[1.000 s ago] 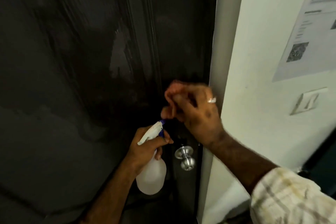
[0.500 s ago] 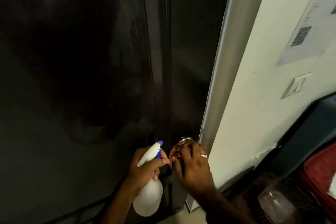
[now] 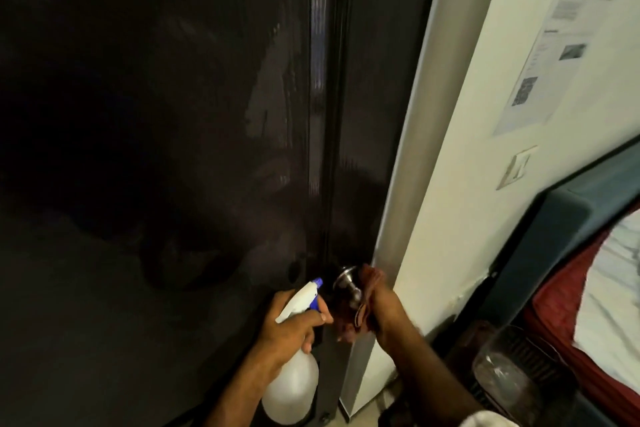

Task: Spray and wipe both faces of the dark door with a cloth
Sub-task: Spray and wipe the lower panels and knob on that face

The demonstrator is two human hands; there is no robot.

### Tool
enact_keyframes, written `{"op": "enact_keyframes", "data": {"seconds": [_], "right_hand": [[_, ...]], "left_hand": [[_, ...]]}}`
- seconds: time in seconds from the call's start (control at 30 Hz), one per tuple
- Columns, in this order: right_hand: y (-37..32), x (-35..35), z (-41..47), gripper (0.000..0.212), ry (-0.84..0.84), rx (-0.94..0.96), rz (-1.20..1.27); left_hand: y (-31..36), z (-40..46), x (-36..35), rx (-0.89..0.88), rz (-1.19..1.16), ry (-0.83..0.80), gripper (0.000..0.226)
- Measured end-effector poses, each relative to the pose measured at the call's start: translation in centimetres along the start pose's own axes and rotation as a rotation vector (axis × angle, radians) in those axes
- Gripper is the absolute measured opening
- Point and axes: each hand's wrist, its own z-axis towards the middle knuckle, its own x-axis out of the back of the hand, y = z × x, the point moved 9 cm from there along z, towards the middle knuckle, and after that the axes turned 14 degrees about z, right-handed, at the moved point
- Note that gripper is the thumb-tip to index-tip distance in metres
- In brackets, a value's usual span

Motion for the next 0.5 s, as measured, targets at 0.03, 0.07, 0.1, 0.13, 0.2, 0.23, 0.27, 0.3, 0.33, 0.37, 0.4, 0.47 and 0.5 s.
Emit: {"op": "enact_keyframes", "data": {"seconds": [0.03, 0.07, 0.1, 0.13, 0.2, 0.23, 0.27, 0.3, 0.33, 0.37, 0.4, 0.47, 0.5], "right_hand": [[-1.7, 0.2, -0.3, 0.042, 0.058, 0.167, -0.246], [-2.9, -0.2, -1.0, 0.040, 0.093, 0.327, -0.494], [-3.2, -0.9, -1.8, 0.051, 0.091, 0.462, -0.718], [-2.5, -1.7, -2.3, 0.067, 0.045, 0.570, -0.894], [-1.3, -1.7, -3.2, 0.086, 0.002, 0.735, -1.129], [-1.5, -1.2, -3.4, 0.085, 0.026, 0.844, -1.234], [-2.3, -0.6, -3.6, 0.084, 0.075, 0.944, -1.319], [-2.9, -0.3, -3.4, 0.083, 0.114, 1.020, -1.374], [-3.5, -0.2, -3.2, 0.082, 0.140, 1.032, -1.373], [-3.8, -0.4, -2.8, 0.082, 0.142, 1.018, -1.324], [-3.6, -0.6, -2.1, 0.080, 0.113, 0.929, -1.223], [-2.9, -0.6, -1.0, 0.062, 0.045, 0.756, -0.875], [-2.3, 0.0, 0.0, 0.045, 0.034, 0.693, -0.656]], "left_hand": [[0.0, 0.1, 0.0, -0.003, -0.009, 0.000, 0.020], [0.3, 0.3, 0.0, -0.017, -0.012, -0.004, 0.023], [0.5, 0.3, -0.2, -0.035, -0.003, -0.021, 0.025], [0.7, 0.4, -0.2, -0.044, 0.009, -0.026, 0.024], [1.0, 0.6, -0.2, -0.044, 0.016, -0.016, 0.016], [1.1, 0.7, -0.2, -0.041, 0.017, -0.006, 0.015], [1.1, 0.8, -0.3, -0.042, 0.016, 0.000, 0.014], [1.1, 1.0, -0.3, -0.044, 0.023, 0.004, 0.014], [1.1, 1.0, -0.5, -0.045, 0.034, 0.005, 0.013], [1.2, 0.9, -0.6, -0.044, 0.045, 0.005, 0.013], [1.2, 0.8, -0.6, -0.045, 0.053, 0.006, 0.012], [1.1, 0.7, -0.9, -0.043, 0.057, 0.014, 0.010], [1.1, 0.5, -0.9, -0.033, 0.055, 0.029, 0.010]]}}
